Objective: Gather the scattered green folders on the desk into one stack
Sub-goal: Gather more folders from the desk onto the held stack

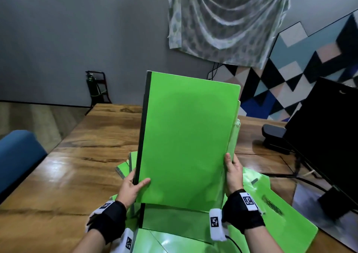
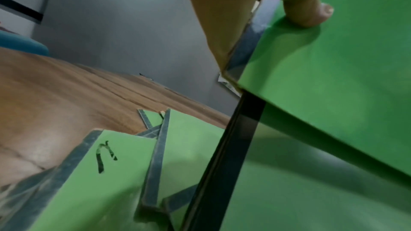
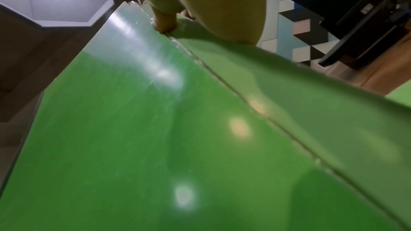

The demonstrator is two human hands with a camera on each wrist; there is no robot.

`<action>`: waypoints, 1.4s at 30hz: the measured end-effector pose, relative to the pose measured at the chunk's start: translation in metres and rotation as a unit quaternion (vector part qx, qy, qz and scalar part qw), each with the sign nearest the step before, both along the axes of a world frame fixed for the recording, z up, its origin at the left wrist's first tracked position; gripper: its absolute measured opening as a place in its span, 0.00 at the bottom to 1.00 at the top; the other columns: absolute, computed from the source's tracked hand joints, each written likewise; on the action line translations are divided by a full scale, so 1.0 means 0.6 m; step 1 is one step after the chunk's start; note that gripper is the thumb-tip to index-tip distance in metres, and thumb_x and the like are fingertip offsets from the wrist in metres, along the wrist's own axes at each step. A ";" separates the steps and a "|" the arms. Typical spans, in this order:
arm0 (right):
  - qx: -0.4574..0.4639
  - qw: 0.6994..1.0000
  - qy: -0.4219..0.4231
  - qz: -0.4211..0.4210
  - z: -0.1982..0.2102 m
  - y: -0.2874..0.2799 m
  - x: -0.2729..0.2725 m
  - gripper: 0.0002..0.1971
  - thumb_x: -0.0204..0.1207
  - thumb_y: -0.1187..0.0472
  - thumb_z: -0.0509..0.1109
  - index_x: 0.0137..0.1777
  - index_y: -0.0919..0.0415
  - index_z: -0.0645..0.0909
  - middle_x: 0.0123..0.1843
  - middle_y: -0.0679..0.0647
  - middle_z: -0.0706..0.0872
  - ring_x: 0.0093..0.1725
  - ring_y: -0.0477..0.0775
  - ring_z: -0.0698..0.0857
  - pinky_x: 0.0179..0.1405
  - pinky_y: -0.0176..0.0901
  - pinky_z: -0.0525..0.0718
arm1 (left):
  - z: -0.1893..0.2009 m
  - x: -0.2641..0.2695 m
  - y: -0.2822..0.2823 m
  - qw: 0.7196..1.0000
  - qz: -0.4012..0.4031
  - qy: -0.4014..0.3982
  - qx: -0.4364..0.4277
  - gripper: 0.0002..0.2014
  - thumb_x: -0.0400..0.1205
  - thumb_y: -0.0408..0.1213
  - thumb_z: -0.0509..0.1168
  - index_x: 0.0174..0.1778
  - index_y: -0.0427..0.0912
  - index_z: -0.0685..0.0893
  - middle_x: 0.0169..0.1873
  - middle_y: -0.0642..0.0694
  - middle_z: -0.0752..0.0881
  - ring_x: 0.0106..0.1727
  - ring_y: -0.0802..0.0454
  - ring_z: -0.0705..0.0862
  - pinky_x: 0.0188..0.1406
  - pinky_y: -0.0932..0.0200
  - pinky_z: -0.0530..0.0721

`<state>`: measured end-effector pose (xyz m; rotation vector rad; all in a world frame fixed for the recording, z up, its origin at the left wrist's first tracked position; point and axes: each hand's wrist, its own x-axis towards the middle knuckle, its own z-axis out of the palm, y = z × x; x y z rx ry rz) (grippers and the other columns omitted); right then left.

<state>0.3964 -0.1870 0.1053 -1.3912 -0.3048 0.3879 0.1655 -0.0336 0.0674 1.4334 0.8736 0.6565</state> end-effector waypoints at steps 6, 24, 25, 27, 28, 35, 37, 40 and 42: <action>0.043 0.999 0.013 -0.002 0.008 -0.007 -0.009 0.75 0.33 0.20 0.72 0.79 0.69 0.61 0.79 0.66 0.67 0.78 0.63 0.69 0.78 0.60 0.65 | -0.009 0.009 -0.005 0.999 0.005 -0.009 0.039 0.39 0.74 0.30 0.70 0.79 0.41 0.57 0.81 0.39 0.58 0.81 0.42 0.59 0.80 0.43 0.56; 0.038 0.996 -0.039 0.065 0.004 -0.005 -0.026 0.34 0.77 0.60 0.65 0.79 0.71 0.57 0.82 0.63 0.60 0.79 0.50 0.62 0.71 0.35 0.60 | 0.038 0.034 0.053 0.987 0.072 -0.143 -0.029 0.48 0.66 0.75 0.61 0.70 0.38 0.76 0.71 0.40 0.78 0.74 0.42 0.73 0.79 0.39 0.64; 0.037 0.996 -0.038 0.066 -0.001 -0.005 -0.025 0.33 0.78 0.60 0.63 0.79 0.71 0.56 0.82 0.63 0.60 0.80 0.51 0.61 0.70 0.35 0.60 | 0.024 0.035 0.061 0.986 0.072 -0.143 -0.047 0.52 0.62 0.78 0.61 0.70 0.38 0.75 0.70 0.39 0.78 0.74 0.42 0.74 0.79 0.39 0.64; 0.035 0.997 -0.031 0.059 -0.005 -0.010 -0.028 0.36 0.77 0.54 0.63 0.79 0.71 0.55 0.82 0.63 0.59 0.81 0.55 0.61 0.72 0.39 0.60 | 0.055 0.025 0.035 0.982 0.072 -0.157 -0.078 0.47 0.70 0.74 0.56 0.72 0.37 0.73 0.71 0.39 0.77 0.73 0.44 0.74 0.79 0.42 0.65; 0.039 0.997 -0.027 0.059 -0.007 -0.010 -0.027 0.35 0.77 0.55 0.63 0.79 0.71 0.55 0.82 0.64 0.59 0.81 0.56 0.61 0.74 0.41 0.60 | 0.073 0.021 0.021 0.978 0.061 -0.175 -0.094 0.39 0.78 0.65 0.52 0.73 0.36 0.71 0.71 0.40 0.76 0.73 0.45 0.74 0.79 0.45 0.64; 0.042 0.998 -0.025 0.045 -0.011 -0.012 -0.036 0.46 0.68 0.43 0.70 0.78 0.72 0.59 0.80 0.66 0.64 0.80 0.59 0.65 0.76 0.46 0.61 | 0.084 0.002 0.019 0.948 -0.068 -0.269 -0.153 0.33 0.42 0.61 0.82 0.41 0.48 0.93 0.44 0.51 0.93 0.48 0.59 0.90 0.49 0.66 0.87; 0.038 0.998 -0.015 0.043 -0.006 -0.009 -0.039 0.45 0.68 0.44 0.69 0.78 0.73 0.60 0.80 0.66 0.64 0.80 0.59 0.65 0.77 0.49 0.62 | 0.082 -0.006 0.023 0.938 -0.082 -0.293 -0.164 0.33 0.38 0.56 0.84 0.39 0.47 0.93 0.42 0.50 0.93 0.45 0.59 0.90 0.44 0.65 0.88; 0.057 0.998 -0.001 0.028 -0.005 -0.007 -0.042 0.39 0.73 0.50 0.67 0.78 0.72 0.60 0.80 0.67 0.64 0.79 0.59 0.65 0.77 0.50 0.62 | 0.079 -0.017 0.030 0.936 -0.100 -0.282 -0.185 0.32 0.38 0.52 0.85 0.37 0.42 0.92 0.38 0.47 0.93 0.42 0.53 0.89 0.42 0.62 0.89; 0.061 0.998 0.000 0.028 -0.005 -0.004 -0.044 0.46 0.66 0.42 0.71 0.77 0.71 0.62 0.80 0.67 0.65 0.79 0.60 0.66 0.79 0.53 0.63 | 0.082 -0.023 0.030 0.948 -0.125 -0.245 -0.161 0.35 0.39 0.58 0.84 0.39 0.41 0.91 0.37 0.47 0.91 0.40 0.53 0.88 0.40 0.61 0.87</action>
